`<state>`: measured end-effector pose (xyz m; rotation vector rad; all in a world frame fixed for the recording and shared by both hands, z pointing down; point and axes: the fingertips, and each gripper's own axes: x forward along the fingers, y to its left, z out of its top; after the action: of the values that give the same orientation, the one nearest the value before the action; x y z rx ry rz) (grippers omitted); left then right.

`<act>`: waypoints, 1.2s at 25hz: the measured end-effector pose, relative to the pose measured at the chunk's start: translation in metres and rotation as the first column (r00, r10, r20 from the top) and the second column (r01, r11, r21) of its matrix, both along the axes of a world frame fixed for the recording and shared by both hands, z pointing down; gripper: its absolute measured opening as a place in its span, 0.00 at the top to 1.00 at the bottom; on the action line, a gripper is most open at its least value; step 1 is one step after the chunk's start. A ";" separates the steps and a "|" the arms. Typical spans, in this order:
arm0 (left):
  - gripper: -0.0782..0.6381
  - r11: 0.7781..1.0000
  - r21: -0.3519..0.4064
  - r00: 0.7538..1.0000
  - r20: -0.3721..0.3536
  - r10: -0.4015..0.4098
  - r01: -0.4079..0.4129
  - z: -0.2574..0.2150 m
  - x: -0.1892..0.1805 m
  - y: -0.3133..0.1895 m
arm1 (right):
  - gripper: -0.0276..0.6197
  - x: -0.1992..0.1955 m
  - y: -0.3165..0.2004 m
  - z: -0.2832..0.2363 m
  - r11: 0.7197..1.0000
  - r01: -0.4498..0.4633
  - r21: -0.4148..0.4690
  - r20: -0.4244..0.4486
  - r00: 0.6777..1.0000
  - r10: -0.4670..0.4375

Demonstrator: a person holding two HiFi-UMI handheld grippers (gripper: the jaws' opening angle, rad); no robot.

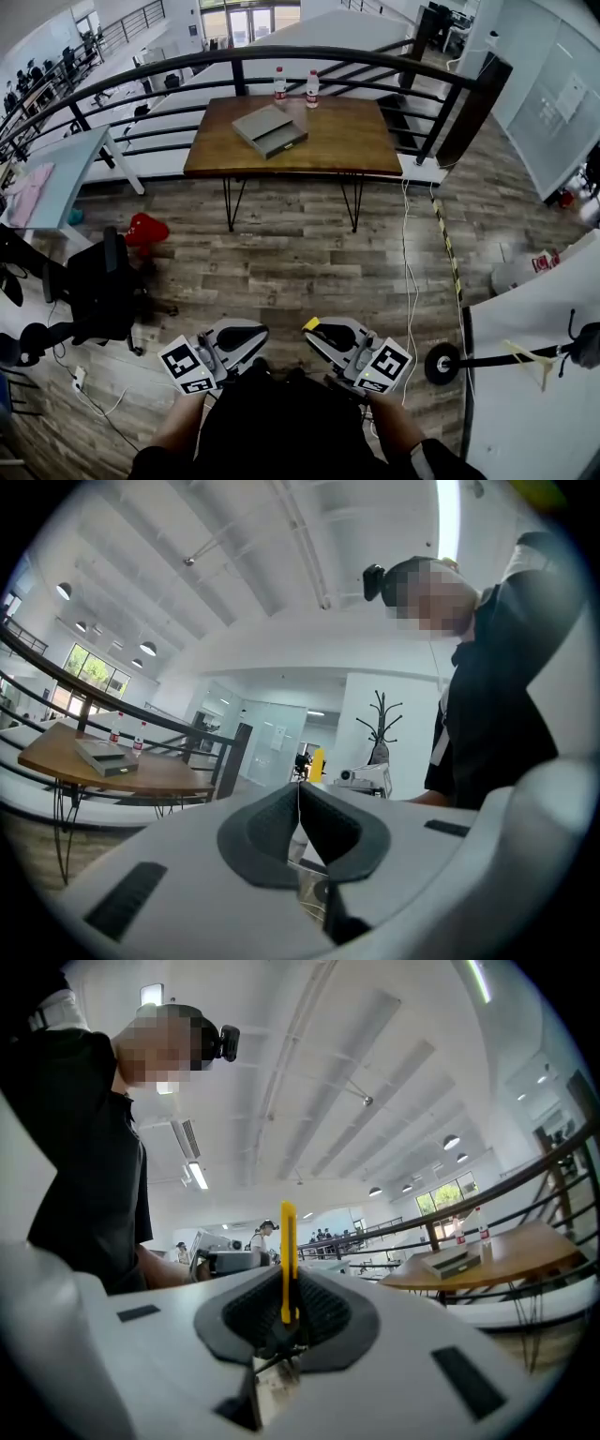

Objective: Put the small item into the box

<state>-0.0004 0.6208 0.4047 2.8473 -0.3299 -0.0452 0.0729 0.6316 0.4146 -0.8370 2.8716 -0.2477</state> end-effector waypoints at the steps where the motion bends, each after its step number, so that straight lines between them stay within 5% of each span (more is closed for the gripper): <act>1: 0.87 1.000 0.001 1.000 0.009 0.001 -0.001 0.001 0.001 0.002 | 0.87 0.001 0.002 0.000 1.000 0.001 0.001 0.000 1.000 -0.001; 16: 0.87 0.999 -0.038 0.998 0.052 -0.019 0.021 0.013 0.000 0.019 | 0.87 0.010 0.021 -0.014 0.993 0.114 0.039 0.094 0.989 -0.117; 30: 0.87 0.999 -0.042 1.000 -0.008 0.017 -0.017 0.013 0.023 -0.024 | 0.87 0.034 -0.006 0.005 0.998 0.032 -0.046 0.071 0.997 -0.029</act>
<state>0.0229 0.5970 0.4174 2.8075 -0.3017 -0.0452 0.1073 0.6252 0.4192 -0.7762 2.8248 -0.3430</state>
